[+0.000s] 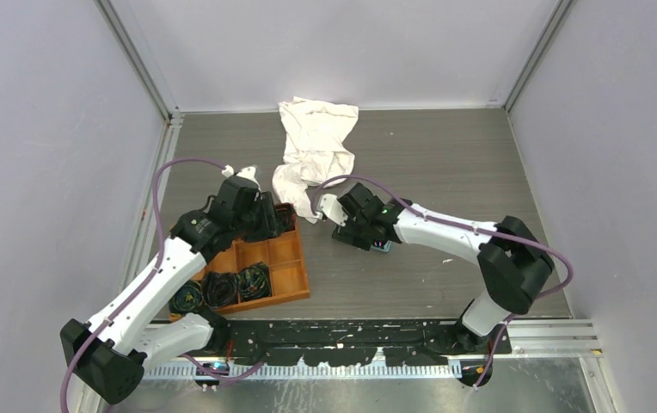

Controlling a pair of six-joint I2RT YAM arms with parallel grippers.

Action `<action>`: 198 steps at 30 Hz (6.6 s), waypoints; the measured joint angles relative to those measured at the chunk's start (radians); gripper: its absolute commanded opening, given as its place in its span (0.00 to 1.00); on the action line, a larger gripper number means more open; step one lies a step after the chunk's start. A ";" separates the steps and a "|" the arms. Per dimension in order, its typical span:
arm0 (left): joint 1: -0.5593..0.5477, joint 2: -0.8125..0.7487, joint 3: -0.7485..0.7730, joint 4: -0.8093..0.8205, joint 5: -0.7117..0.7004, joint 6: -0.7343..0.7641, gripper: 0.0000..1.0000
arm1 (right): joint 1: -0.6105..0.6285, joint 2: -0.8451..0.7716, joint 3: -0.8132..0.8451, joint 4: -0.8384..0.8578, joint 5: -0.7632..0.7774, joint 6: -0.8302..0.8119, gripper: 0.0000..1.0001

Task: Organize the sunglasses
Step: Place the sunglasses in the sunglasses case, then close the sunglasses case at the center of the board, then reset both arms

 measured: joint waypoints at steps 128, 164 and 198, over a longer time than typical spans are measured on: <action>-0.186 1.024 0.406 0.337 0.426 -0.101 0.37 | -0.624 -0.574 -0.336 0.028 -0.101 1.064 0.30; -0.249 1.132 0.599 0.241 0.292 -0.109 0.31 | -0.624 -0.392 -0.408 0.190 -0.444 1.137 0.11; -0.188 0.441 0.393 0.095 -0.038 0.081 0.42 | -0.510 -0.634 -0.043 -0.140 0.193 0.993 1.00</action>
